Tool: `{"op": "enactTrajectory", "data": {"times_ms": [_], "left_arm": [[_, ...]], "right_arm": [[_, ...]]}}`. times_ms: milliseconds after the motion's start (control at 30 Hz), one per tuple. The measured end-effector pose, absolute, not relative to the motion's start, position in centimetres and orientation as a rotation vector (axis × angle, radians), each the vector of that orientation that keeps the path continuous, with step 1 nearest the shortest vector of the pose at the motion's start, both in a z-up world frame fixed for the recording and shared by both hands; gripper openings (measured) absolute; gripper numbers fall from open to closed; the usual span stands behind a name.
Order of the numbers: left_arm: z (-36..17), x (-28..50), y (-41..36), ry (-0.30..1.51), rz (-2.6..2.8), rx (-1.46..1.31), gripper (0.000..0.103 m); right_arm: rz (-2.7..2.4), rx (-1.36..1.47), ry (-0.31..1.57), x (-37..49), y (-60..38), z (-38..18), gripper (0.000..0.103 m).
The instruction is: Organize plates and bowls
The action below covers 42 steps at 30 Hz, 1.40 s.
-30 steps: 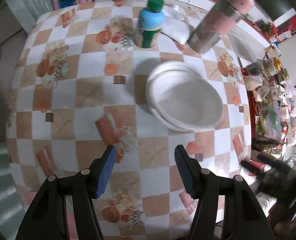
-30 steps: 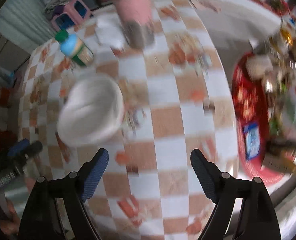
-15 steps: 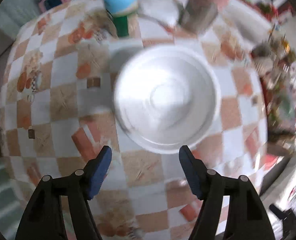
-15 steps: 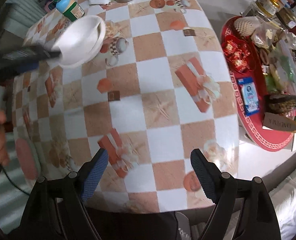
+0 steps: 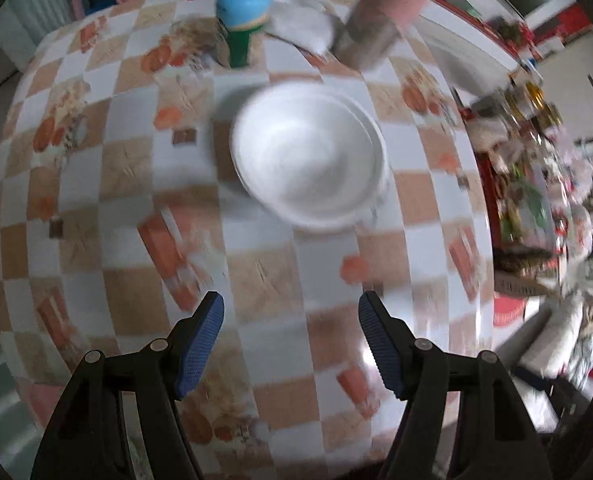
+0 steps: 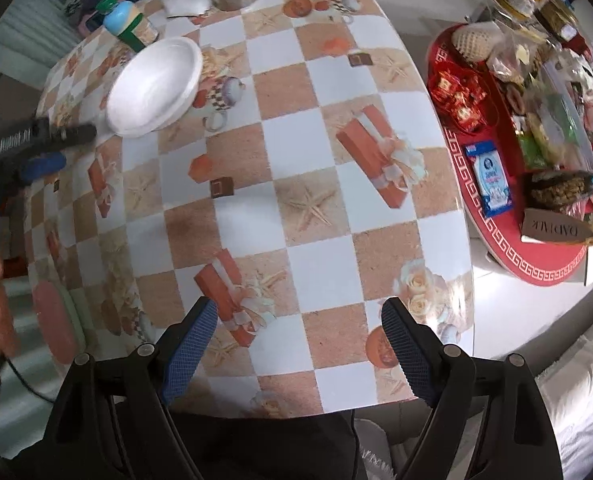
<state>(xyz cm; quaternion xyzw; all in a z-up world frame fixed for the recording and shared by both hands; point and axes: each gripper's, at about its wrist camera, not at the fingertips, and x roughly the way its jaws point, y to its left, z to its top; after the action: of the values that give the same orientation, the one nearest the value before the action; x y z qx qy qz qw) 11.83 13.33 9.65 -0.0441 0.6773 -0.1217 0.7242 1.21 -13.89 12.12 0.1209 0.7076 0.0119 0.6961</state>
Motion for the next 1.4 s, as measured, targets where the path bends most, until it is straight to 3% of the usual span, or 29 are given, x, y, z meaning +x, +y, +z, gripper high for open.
{"op": "enactTrajectory", "data": {"times_ms": [1400], "left_arm": [[9.1, 7.9, 12.6, 1.574, -0.336, 0.013, 0.075]], "right_arm": [[-0.022, 0.333, 1.633, -0.3, -13.8, 11.2, 0.085]]}}
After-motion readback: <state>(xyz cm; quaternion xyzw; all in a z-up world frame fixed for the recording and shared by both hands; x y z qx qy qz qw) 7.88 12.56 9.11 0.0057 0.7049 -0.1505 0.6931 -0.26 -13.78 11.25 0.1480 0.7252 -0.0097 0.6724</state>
